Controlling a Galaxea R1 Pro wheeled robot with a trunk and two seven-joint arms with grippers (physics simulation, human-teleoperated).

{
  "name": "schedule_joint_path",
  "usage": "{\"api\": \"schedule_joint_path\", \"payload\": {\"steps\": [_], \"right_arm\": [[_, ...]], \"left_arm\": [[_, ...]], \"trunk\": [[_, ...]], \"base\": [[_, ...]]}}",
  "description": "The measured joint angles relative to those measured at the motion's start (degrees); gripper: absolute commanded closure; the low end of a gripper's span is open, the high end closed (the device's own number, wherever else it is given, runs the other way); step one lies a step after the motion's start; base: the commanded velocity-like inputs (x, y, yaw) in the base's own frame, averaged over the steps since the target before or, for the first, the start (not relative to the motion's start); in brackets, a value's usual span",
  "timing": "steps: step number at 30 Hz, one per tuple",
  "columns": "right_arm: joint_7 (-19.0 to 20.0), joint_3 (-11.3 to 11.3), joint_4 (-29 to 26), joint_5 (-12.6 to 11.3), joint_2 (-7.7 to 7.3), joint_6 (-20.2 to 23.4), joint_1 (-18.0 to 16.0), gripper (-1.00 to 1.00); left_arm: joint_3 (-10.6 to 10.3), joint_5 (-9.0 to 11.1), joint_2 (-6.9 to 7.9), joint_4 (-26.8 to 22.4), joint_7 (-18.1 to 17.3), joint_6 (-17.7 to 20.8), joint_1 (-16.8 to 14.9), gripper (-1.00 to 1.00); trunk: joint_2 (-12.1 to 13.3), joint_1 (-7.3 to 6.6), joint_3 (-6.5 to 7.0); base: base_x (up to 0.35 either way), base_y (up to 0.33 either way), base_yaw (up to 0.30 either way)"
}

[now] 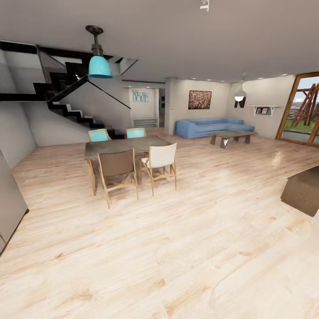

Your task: In the kitchen, take the popcorn bag from the countertop, put it into the microwave, and heat it until the popcorn is cooked so the cooked popcorn ends up inside the bag.

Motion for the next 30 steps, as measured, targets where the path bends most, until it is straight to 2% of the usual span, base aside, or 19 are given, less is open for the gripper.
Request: {"api": "schedule_joint_path", "payload": {"steps": [3, 11, 29, 30], "right_arm": [[0.4, -0.1, -1.0, 0.0, -0.76, -0.9, -0.1, -1.0], [-0.1, 0.1, -3.6, 0.0, -1.29, -3.4, -0.1, -1.0], [-0.8, 0.1, -4.2, -0.1, -1.32, -9.1, -0.1, -1.0], [-0.8, 0.1, -4.2, -0.1, -1.32, -12.0, -0.1, -1.0]], "left_arm": [[0.0, 0.1, -0.96, -1.0, 0.0, -0.1, -0.3, -1.0], [0.1, 0.1, -1.13, -1.7, 0.0, -0.1, -0.2, -1.0], [0.1, 0.1, -1.14, -1.7, 0.0, -0.1, -0.2, -1.0], [0.1, 0.1, -1.14, -1.7, 0.0, -0.1, -0.2, -1.0]], "trunk": [[0.0, 0.0, 0.03], [0.0, 0.0, 0.03], [0.0, 0.0, 0.03], [0.0, 0.0, 0.03]], "base": [[0.0, 0.0, 0.0], [0.0, 0.0, 0.03], [0.0, 0.0, 0.274], [0.0, 0.0, 0.283]]}}
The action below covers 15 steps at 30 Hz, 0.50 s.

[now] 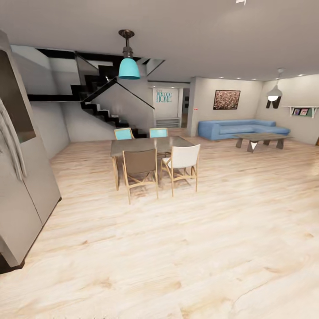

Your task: In the kitchen, take the popcorn bag from the countertop, put it into the microwave, and heat it until the popcorn is cooked so the cooked popcorn ends up inside the bag.

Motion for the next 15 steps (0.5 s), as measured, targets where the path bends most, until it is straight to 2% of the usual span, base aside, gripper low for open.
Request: {"api": "schedule_joint_path", "payload": {"steps": [15], "right_arm": [[0.0, 0.0, 0.0, 0.0, -0.03, -0.1, 0.0, -1.0]], "left_arm": [[0.0, 0.0, 0.0, 0.0, 0.0, 0.0, 0.0, -1.0]], "trunk": [[0.0, 0.0, 0.0]], "base": [[0.0, 0.0, 0.266]]}}
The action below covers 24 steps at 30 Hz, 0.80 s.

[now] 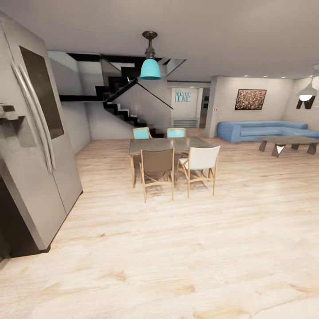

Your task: In the kitchen, take the popcorn bag from the countertop, put it into the microwave, and heat it until the popcorn is cooked so the cooked popcorn ends up inside the bag.

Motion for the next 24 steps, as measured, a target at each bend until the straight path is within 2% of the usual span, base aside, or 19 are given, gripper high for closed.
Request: {"api": "schedule_joint_path", "payload": {"steps": [24], "right_arm": [[0.0, 0.0, 0.0, 0.0, 0.01, 0.0, 0.0, -1.0]], "left_arm": [[0.0, 0.0, 0.0, 0.0, 0.0, 0.0, 0.0, -1.0]], "trunk": [[0.0, 0.0, 0.0]], "base": [[0.0, 0.0, 0.211]]}}
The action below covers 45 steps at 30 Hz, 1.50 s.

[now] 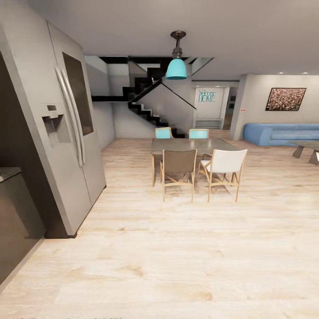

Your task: In the kitchen, take the popcorn bag from the countertop, put it into the microwave, and heat it until the popcorn is cooked so the cooked popcorn ends up inside the bag.

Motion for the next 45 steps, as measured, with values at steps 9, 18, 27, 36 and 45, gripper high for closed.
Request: {"api": "schedule_joint_path", "payload": {"steps": [9, 18, 27, 36, 45], "right_arm": [[0.0, 0.0, 0.0, 0.0, 0.03, 0.0, 0.0, -1.0], [0.0, 0.0, 0.0, 0.0, 0.02, 0.0, 0.0, -1.0], [0.0, 0.0, 0.0, 0.0, 0.02, 0.0, 0.0, -1.0], [0.0, 0.0, 0.0, 0.0, 0.03, 0.0, 0.0, -1.0], [0.0, 0.0, 0.0, 0.0, 0.03, 0.0, 0.0, -1.0]], "left_arm": [[0.1, 0.0, 0.09, 0.0, 0.0, 0.5, 0.0, -1.0], [0.2, 0.0, 0.28, 0.0, 0.1, 1.2, 0.0, -1.0], [1.1, 0.2, 0.16, 0.1, -0.2, 1.0, 0.0, -1.0], [1.3, 0.2, 0.53, 0.2, 0.0, 0.9, 0.0, -1.0], [1.3, 0.2, 0.53, 0.2, 0.0, 1.2, 0.0, -1.0]], "trunk": [[0.0, 0.0, 0.0], [0.0, 0.0, 0.0], [0.0, 0.0, 0.0], [0.0, 0.0, 0.0], [0.0, -0.04, 0.0]], "base": [[0.0, 0.0, 0.171], [0.0, 0.0, 0.17], [0.0, 0.0, 0.146], [0.015, 0.0, 0.138], [0.313, 0.0, 0.138]]}}
